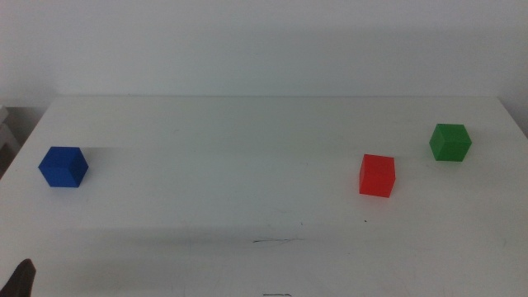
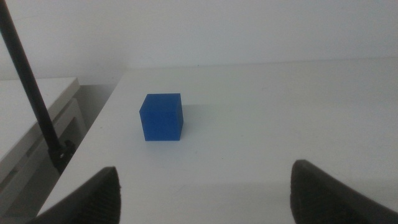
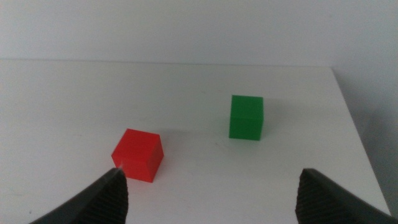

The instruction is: Stack red cubes first, then green, then blue cubes in a specific spot.

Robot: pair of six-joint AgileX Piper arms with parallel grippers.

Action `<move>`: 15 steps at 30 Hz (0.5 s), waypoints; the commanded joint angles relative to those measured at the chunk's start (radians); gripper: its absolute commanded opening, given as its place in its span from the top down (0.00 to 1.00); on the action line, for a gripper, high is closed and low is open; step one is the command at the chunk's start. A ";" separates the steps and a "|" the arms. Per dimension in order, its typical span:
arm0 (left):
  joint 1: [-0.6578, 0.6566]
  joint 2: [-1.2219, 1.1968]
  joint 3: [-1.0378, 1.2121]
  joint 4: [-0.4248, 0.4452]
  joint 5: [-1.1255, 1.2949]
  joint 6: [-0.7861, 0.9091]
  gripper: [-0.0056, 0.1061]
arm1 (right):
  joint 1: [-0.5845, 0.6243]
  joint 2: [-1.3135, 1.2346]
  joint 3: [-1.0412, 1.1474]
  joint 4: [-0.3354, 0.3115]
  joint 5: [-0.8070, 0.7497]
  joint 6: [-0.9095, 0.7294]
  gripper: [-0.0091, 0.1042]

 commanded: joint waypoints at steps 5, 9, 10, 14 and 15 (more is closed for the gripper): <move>-0.002 -0.026 -0.001 -0.001 -0.072 -0.005 0.11 | 0.001 0.240 -0.267 0.132 0.182 -0.039 0.09; -0.002 -0.026 -0.001 -0.001 -0.072 -0.005 0.11 | 0.028 0.416 -0.452 0.171 0.399 -0.030 0.09; -0.002 -0.026 -0.001 -0.001 -0.072 -0.005 0.11 | 0.045 0.458 -0.493 0.171 0.435 -0.005 0.09; -0.002 -0.026 -0.001 -0.001 -0.072 -0.005 0.11 | 0.135 0.609 -0.633 0.092 0.512 0.126 0.09; -0.002 -0.026 -0.001 -0.001 -0.072 -0.005 0.11 | 0.163 0.648 -0.667 0.054 0.528 0.167 0.09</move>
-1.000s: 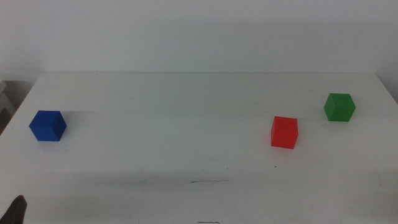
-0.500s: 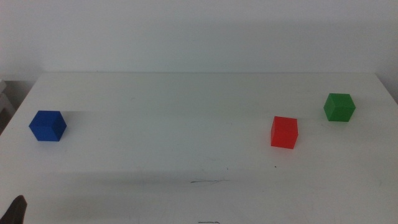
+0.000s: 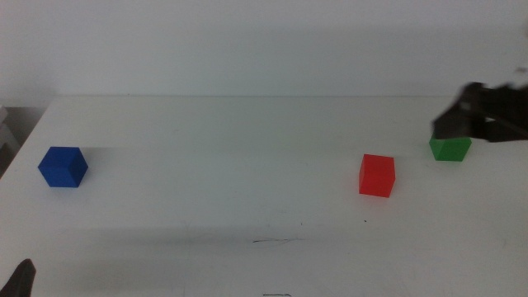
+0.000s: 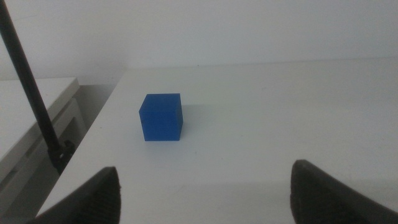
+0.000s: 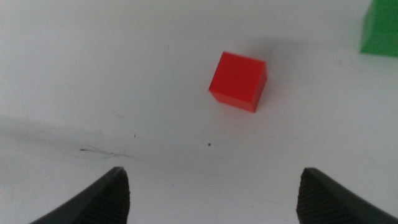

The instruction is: Stack red cubes first, then green, then blue cubes in a specific spot.

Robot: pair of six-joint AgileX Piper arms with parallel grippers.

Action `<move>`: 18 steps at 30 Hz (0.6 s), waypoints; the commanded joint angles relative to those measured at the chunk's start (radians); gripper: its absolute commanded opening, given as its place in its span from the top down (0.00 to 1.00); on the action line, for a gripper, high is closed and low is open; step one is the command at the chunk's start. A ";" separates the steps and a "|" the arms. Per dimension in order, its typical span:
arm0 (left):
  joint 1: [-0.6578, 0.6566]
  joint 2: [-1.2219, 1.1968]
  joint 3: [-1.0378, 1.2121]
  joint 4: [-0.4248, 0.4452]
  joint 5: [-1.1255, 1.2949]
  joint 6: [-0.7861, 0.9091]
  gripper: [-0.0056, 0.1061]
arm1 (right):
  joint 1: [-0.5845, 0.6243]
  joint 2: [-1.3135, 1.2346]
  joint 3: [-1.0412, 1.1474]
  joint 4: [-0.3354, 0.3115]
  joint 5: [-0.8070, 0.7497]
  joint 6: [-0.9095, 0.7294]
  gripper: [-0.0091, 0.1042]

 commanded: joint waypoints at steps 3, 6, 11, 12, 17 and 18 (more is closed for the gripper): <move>-0.002 -0.026 -0.001 -0.001 -0.072 -0.005 0.11 | 0.094 0.122 -0.156 -0.139 0.039 0.183 0.09; -0.002 -0.026 -0.001 -0.001 -0.072 -0.005 0.11 | 0.109 0.191 -0.190 -0.146 0.048 0.271 0.09; -0.002 -0.026 -0.001 -0.001 -0.072 -0.005 0.11 | 0.109 0.251 -0.190 -0.135 0.050 0.302 0.09; -0.002 -0.026 -0.001 -0.001 -0.072 -0.005 0.11 | 0.109 0.261 -0.190 -0.135 0.046 0.301 0.09; -0.002 -0.026 -0.001 -0.001 -0.072 -0.005 0.11 | 0.109 0.296 -0.190 -0.105 0.048 0.305 0.09; -0.002 -0.026 -0.001 -0.001 -0.072 -0.005 0.11 | 0.108 0.298 -0.190 -0.106 0.040 0.306 0.09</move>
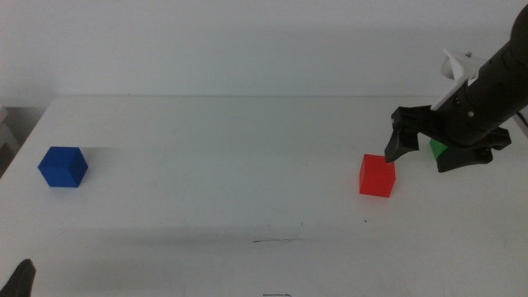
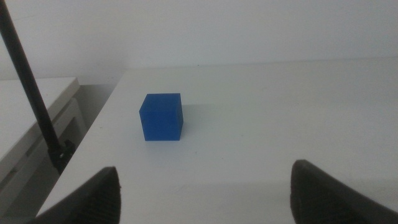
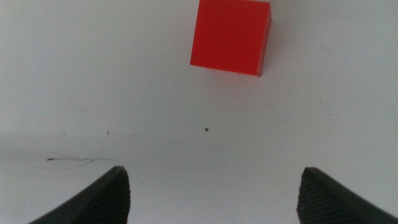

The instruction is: Stack red cubes first, then green, then blue cubes in a specific spot.

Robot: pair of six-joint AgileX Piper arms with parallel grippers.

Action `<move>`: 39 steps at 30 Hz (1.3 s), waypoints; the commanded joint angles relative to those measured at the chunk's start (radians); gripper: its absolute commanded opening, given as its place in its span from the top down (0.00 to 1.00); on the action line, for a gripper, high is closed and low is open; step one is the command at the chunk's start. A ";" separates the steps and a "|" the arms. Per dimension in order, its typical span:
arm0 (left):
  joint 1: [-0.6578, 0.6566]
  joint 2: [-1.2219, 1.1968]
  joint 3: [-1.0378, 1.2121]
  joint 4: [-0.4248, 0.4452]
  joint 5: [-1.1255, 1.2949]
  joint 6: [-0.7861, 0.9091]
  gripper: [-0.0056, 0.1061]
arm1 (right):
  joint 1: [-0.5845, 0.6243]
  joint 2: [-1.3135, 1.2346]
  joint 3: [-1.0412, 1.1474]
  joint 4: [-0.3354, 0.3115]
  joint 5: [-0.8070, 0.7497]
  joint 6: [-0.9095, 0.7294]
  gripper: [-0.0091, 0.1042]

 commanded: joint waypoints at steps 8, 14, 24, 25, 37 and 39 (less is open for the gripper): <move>-0.002 -0.026 -0.001 -0.001 -0.072 -0.005 0.11 | -0.001 -0.005 -0.036 0.022 -0.109 0.101 0.09; -0.002 -0.026 -0.001 -0.001 -0.072 -0.005 0.11 | 0.029 0.111 -0.134 -0.011 -0.020 0.119 0.14; -0.002 -0.026 -0.001 -0.001 -0.072 -0.005 0.11 | 0.096 0.246 -0.341 -0.273 0.085 0.281 0.26; -0.002 -0.026 -0.001 -0.001 -0.072 -0.005 0.11 | 0.104 0.259 -0.355 -0.278 0.085 0.284 0.26; -0.002 -0.026 -0.001 -0.001 -0.072 -0.005 0.11 | 0.127 0.395 -0.436 -0.312 0.091 0.330 0.26; -0.002 -0.026 -0.001 -0.001 -0.072 -0.005 0.11 | 0.127 0.410 -0.436 -0.319 0.098 0.331 0.26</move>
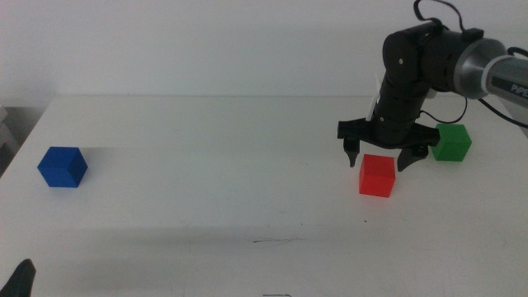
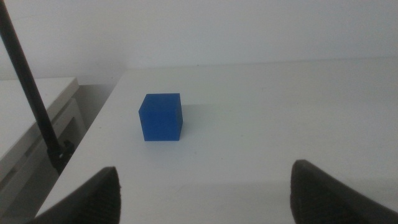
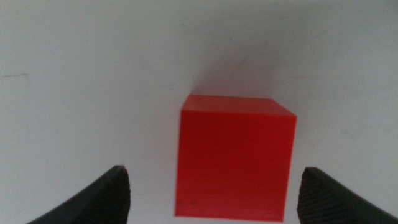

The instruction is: Stack red cubes first, then green, then blue cubes in a specific spot.

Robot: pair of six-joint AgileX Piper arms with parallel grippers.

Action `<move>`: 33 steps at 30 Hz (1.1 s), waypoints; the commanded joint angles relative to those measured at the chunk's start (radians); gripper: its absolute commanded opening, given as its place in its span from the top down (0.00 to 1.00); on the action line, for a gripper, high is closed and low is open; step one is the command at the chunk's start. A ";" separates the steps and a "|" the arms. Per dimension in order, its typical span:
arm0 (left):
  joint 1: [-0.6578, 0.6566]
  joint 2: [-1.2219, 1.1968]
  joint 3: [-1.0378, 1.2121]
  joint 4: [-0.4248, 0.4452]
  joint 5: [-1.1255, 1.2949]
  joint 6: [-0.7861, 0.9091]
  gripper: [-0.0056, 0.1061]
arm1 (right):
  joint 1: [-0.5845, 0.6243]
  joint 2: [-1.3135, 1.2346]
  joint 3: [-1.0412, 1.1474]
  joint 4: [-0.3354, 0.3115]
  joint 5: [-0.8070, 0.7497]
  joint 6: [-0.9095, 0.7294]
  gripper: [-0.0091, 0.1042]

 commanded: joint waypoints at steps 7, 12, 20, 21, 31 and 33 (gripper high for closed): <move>-0.002 -0.026 -0.001 -0.001 -0.072 -0.005 0.11 | -0.001 -0.021 -0.034 -0.065 0.006 0.028 0.27; -0.002 -0.026 -0.001 -0.001 -0.072 -0.005 0.11 | -0.001 0.002 -0.034 -0.072 -0.017 0.037 0.36; -0.002 -0.026 -0.001 -0.001 -0.072 -0.005 0.11 | 0.001 0.009 -0.035 -0.138 -0.073 0.031 0.93; -0.002 -0.026 -0.001 -0.001 -0.072 -0.005 0.11 | 0.002 0.000 -0.035 -0.143 -0.073 0.025 0.93; -0.002 -0.026 -0.001 -0.001 -0.072 -0.005 0.11 | 0.199 -0.131 -0.001 -0.165 -0.066 0.064 0.93; -0.002 -0.026 -0.001 -0.001 -0.072 -0.005 0.11 | 0.265 -0.119 -0.001 -0.163 -0.081 0.139 0.93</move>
